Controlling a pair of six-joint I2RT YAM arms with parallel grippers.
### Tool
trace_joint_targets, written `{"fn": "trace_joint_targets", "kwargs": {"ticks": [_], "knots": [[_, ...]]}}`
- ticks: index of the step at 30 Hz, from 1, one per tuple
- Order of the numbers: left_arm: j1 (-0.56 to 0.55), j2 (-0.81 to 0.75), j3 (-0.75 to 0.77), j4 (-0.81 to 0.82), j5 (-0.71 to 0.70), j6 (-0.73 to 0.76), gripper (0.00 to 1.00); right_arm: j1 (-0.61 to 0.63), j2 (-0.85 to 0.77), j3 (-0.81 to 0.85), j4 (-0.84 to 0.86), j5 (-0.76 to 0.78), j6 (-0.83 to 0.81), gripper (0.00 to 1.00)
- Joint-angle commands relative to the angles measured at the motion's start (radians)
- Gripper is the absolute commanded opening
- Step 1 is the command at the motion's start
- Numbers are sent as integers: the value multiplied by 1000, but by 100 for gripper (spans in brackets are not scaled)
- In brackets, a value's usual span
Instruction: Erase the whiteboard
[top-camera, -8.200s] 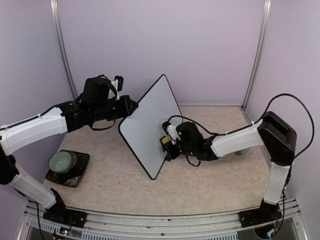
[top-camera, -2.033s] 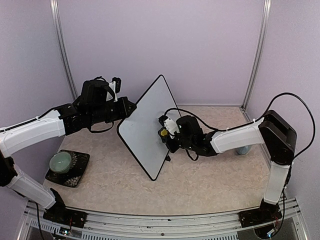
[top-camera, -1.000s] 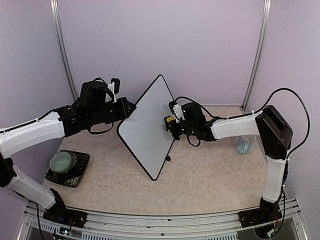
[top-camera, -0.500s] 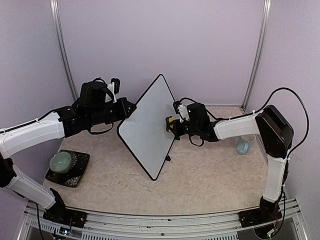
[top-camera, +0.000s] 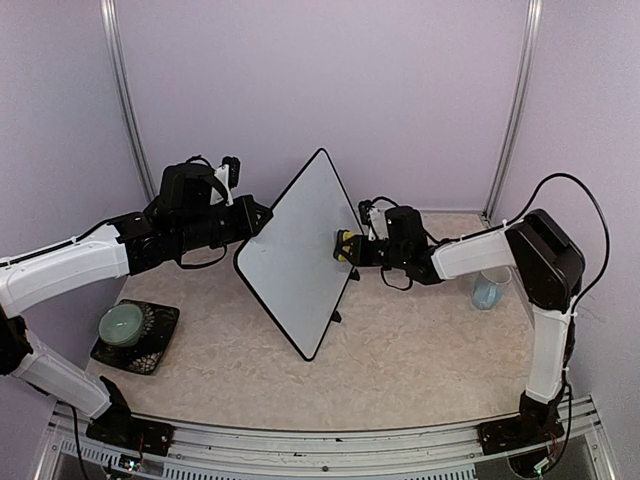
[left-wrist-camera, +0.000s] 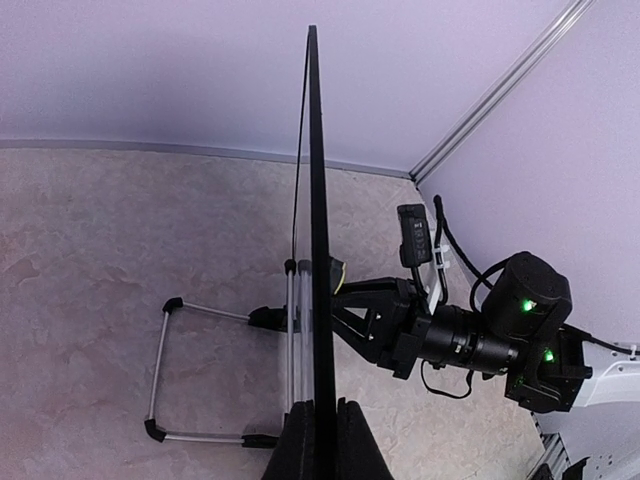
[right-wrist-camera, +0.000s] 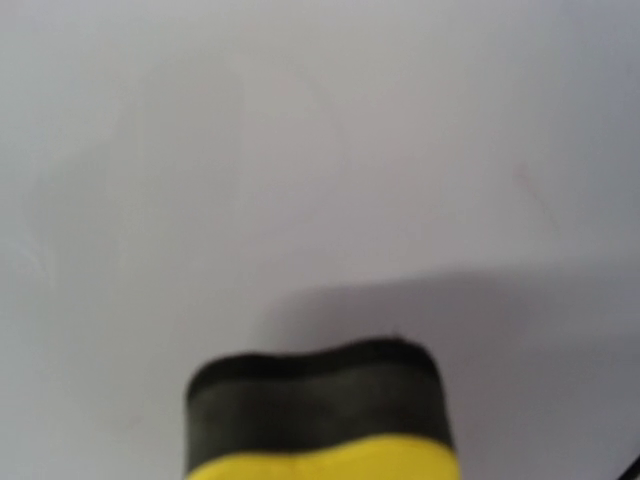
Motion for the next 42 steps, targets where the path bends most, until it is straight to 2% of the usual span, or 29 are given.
{"fn": "trace_joint_targets", "kwargs": {"ticks": [1, 12, 18, 29, 33, 42], "knots": [[-26, 25, -37, -64, 83, 19, 0, 18, 47, -50, 57, -89, 48, 0], [-26, 30, -31, -60, 85, 20, 0, 95, 35, -192, 146, -73, 70, 0], [-28, 33, -28, -61, 91, 15, 0, 77, 28, -146, 116, -55, 64, 0], [-32, 35, -17, -75, 86, 17, 0, -43, 15, 3, 55, 15, 104, 0], [-34, 41, -12, -77, 86, 18, 0, -62, 46, 29, 46, -25, 116, 0], [-34, 47, -1, -82, 86, 21, 0, -22, 90, -74, 121, -112, 133, 0]]}}
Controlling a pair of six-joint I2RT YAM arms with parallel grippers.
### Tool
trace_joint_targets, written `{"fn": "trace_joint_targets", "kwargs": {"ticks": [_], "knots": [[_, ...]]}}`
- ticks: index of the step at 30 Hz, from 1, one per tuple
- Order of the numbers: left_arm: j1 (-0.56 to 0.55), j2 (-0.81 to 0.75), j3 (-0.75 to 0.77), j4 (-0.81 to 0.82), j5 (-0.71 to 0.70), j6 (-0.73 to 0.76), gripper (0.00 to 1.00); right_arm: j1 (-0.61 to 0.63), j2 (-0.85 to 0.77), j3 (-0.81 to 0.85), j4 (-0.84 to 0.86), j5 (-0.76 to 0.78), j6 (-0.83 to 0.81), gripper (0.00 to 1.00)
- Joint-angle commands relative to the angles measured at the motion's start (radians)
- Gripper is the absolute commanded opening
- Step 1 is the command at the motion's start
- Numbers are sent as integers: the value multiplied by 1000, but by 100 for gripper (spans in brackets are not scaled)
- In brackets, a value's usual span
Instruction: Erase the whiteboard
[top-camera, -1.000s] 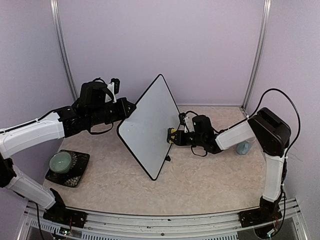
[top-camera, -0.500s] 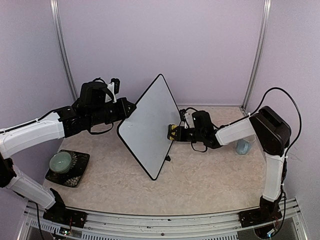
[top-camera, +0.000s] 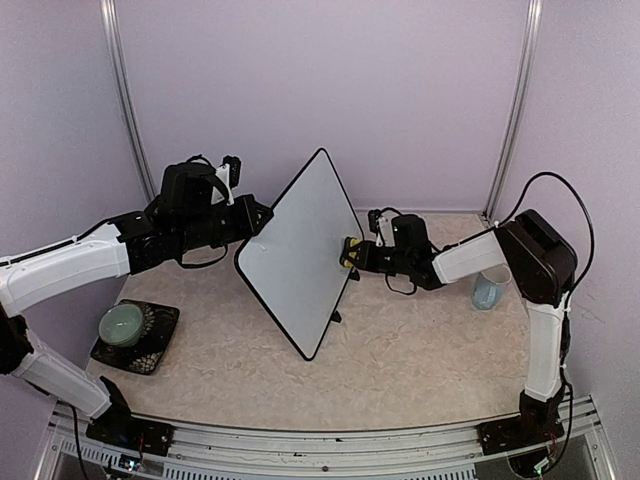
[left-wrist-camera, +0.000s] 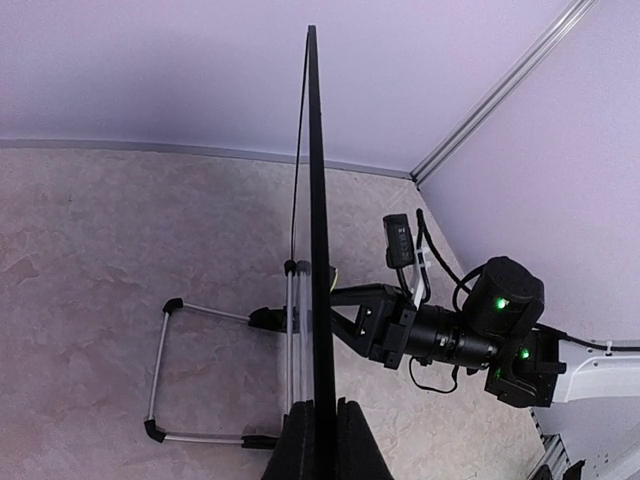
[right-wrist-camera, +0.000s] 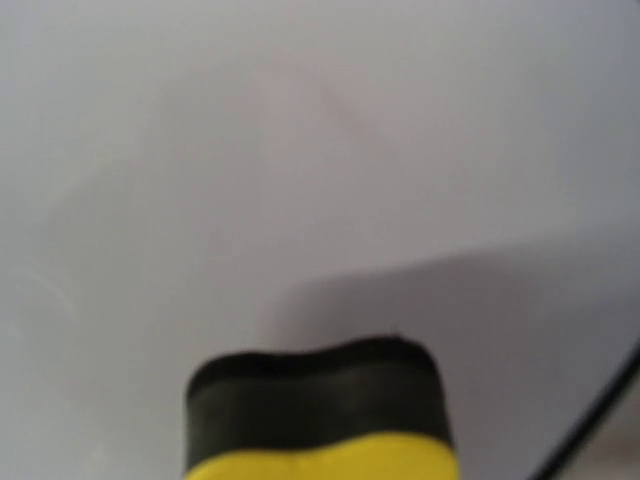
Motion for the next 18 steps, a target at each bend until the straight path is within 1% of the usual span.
{"fn": "trace_joint_targets", "kwargs": {"ticks": [1, 8, 11, 13, 16, 18], "knots": [[-32, 43, -7, -76, 91, 23, 0, 41, 22, -72, 42, -52, 3, 0], [-33, 45, -7, -75, 91, 24, 0, 73, -27, -172, 82, -58, -12, 0], [-34, 50, -8, -72, 93, 21, 0, 69, -46, -174, 71, -38, -18, 0], [-35, 53, -7, -72, 93, 21, 0, 51, -58, -160, 58, -35, -15, 0], [-35, 51, -6, -77, 90, 21, 0, -2, -75, -138, 77, -59, 34, 0], [-35, 48, -5, -82, 85, 20, 0, -32, -77, -102, 61, -60, 51, 0]]}}
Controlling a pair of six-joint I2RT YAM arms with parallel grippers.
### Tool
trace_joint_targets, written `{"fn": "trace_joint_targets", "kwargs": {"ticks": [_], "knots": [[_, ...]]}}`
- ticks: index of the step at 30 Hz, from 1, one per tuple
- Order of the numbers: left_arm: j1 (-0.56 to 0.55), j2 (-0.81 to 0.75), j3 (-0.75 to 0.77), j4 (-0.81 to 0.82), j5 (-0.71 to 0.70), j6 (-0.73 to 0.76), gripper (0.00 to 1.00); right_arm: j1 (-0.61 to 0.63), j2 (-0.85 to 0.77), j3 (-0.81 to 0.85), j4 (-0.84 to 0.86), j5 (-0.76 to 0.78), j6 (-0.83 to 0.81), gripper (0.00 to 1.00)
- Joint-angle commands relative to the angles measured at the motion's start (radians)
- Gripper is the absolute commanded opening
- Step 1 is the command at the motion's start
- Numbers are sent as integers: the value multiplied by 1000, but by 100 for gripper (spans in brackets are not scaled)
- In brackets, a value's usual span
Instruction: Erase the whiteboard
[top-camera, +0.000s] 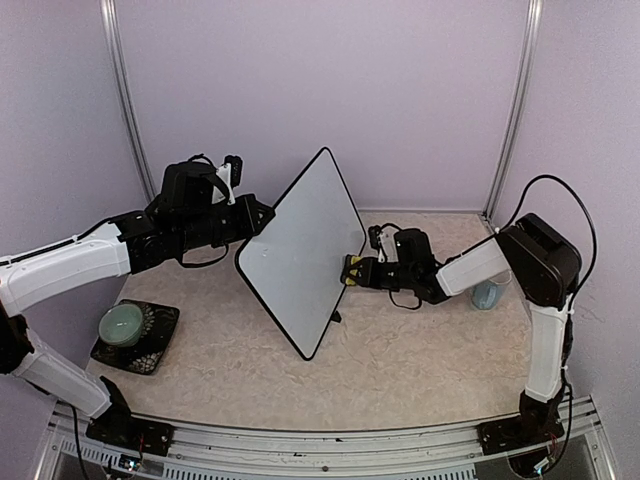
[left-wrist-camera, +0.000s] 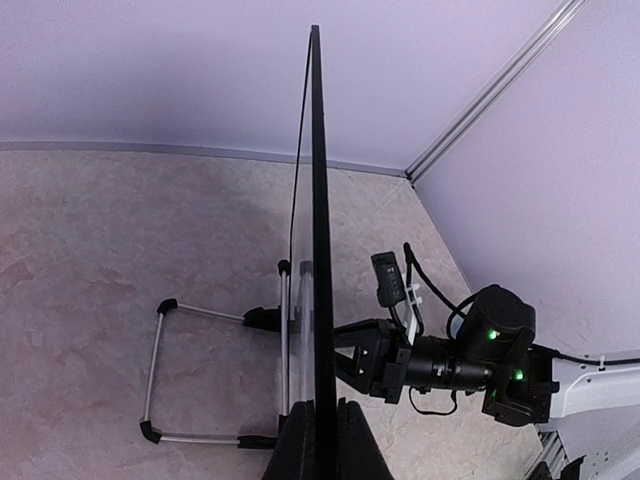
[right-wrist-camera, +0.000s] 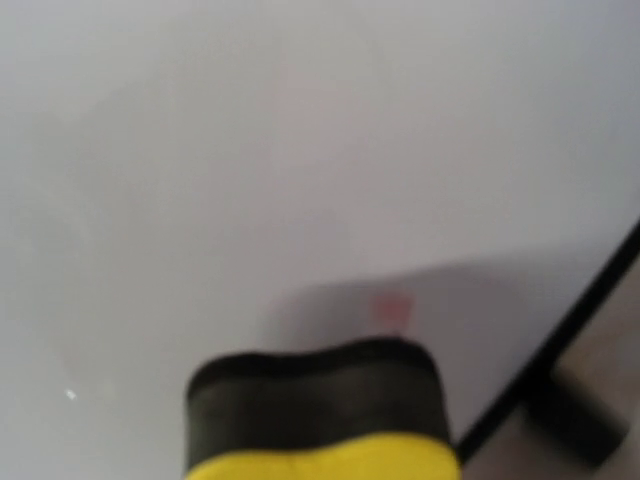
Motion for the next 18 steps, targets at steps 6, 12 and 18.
{"fn": "trace_joint_targets", "kwargs": {"ticks": [6, 12, 18], "knots": [[-35, 47, -13, -78, 72, 18, 0, -103, 20, 219, -133, 29, 72, 0], [-37, 52, -10, -76, 76, 17, 0, -107, 123, 316, -187, -31, 96, 0], [-35, 41, -17, -83, 67, 20, 0, -84, 146, 275, -139, -81, 103, 0]]}}
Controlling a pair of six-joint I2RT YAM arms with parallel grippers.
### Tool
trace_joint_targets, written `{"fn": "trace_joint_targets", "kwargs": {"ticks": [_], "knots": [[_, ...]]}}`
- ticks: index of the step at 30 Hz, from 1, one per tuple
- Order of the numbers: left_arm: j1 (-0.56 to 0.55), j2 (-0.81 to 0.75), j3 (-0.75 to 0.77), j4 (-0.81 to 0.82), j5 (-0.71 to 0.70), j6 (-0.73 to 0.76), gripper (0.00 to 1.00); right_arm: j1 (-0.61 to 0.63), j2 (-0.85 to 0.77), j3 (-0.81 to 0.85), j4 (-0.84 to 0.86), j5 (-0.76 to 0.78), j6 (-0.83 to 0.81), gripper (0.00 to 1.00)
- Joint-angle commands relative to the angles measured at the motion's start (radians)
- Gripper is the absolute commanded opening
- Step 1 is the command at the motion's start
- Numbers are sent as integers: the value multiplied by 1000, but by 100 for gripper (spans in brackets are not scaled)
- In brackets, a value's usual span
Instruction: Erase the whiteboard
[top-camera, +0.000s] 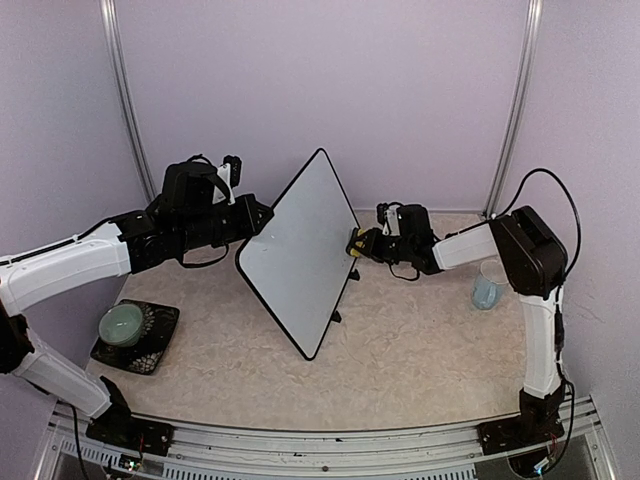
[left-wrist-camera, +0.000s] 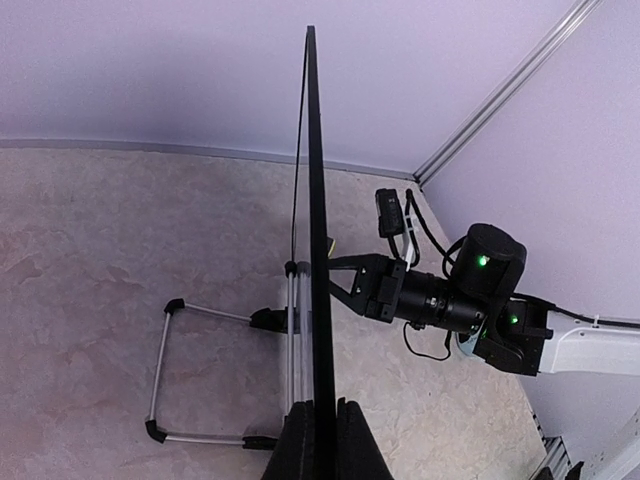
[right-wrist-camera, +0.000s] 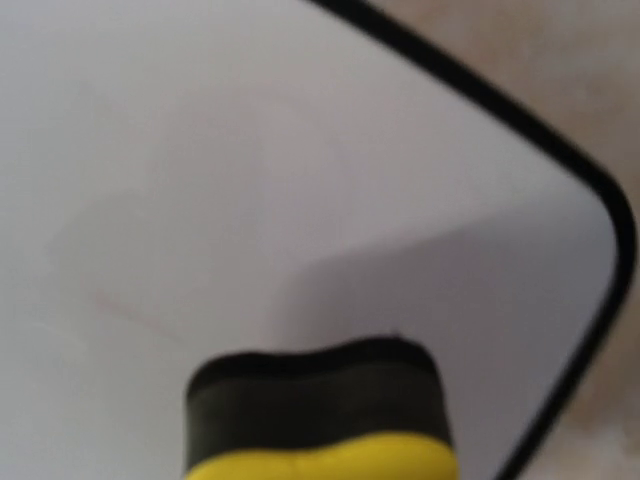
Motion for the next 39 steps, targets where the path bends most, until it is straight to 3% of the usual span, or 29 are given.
{"fn": "trace_joint_targets", "kwargs": {"ticks": [1, 16, 26, 33, 39], "knots": [[-31, 38, -22, -75, 89, 26, 0, 35, 19, -40, -2, -50, 5, 0], [-39, 33, -39, -58, 92, 15, 0, 81, -53, -186, 156, -124, 61, 0], [-41, 37, -55, -43, 95, 7, 0, 137, -98, -261, 169, -105, 40, 0], [-43, 32, -50, -57, 86, 12, 0, 64, -149, -306, 194, -44, 90, 0], [-42, 26, -55, -59, 81, 12, 0, -3, -153, -240, 127, 2, 83, 0]]}}
